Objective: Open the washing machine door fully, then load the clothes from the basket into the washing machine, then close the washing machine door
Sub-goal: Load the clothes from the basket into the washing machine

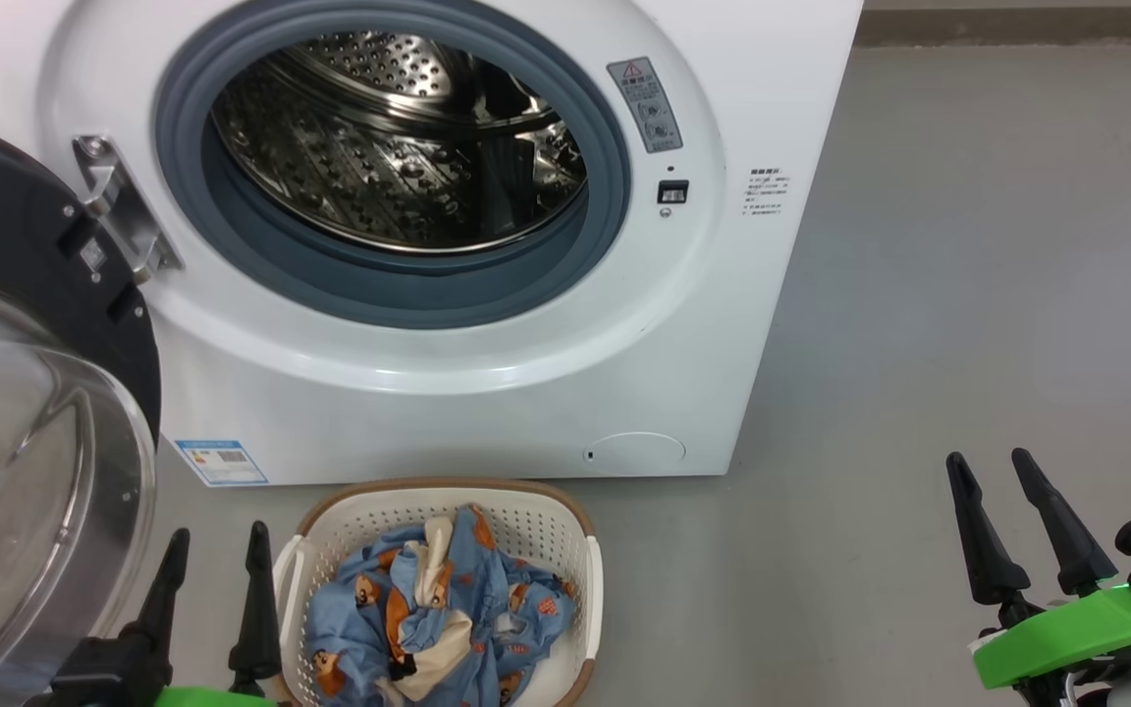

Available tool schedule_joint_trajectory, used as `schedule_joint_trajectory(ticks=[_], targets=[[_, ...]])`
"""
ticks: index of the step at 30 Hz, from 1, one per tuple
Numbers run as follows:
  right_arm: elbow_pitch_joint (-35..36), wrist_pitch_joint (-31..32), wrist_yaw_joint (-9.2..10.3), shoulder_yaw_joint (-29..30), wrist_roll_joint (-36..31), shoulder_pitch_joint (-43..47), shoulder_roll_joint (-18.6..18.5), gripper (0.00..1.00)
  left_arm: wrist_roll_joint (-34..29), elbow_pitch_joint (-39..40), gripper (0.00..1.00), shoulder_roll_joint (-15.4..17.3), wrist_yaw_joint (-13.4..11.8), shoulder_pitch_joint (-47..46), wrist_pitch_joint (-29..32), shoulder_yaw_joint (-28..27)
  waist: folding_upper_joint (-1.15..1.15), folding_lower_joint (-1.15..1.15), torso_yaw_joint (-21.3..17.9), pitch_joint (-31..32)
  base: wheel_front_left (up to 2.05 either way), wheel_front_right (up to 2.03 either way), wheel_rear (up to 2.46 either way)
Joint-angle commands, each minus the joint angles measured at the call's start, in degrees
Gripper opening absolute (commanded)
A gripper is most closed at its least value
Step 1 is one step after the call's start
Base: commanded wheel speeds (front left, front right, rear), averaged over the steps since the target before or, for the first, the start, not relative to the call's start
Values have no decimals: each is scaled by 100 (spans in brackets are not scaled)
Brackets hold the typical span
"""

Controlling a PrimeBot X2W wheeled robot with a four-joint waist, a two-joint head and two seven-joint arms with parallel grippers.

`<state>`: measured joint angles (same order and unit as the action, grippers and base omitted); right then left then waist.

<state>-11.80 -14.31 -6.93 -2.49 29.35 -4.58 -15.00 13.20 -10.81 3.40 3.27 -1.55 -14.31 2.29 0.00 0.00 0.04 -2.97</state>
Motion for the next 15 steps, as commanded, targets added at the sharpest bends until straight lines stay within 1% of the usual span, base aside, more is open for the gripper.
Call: schedule_joint_trajectory(ticks=[1, 15], targets=[[163, -69, -56, -62, 64, -117, -137, 100, -45, 181, 100, 42, -2, -261, -69, -179, 0, 0, -17, -82, 0, 0, 0], [272, -69, -56, -40, 126, -273, -198, 100, -113, 226, 100, 11, -47, -467, -69, -105, 0, 0, -58, -590, 0, 0, 0]])
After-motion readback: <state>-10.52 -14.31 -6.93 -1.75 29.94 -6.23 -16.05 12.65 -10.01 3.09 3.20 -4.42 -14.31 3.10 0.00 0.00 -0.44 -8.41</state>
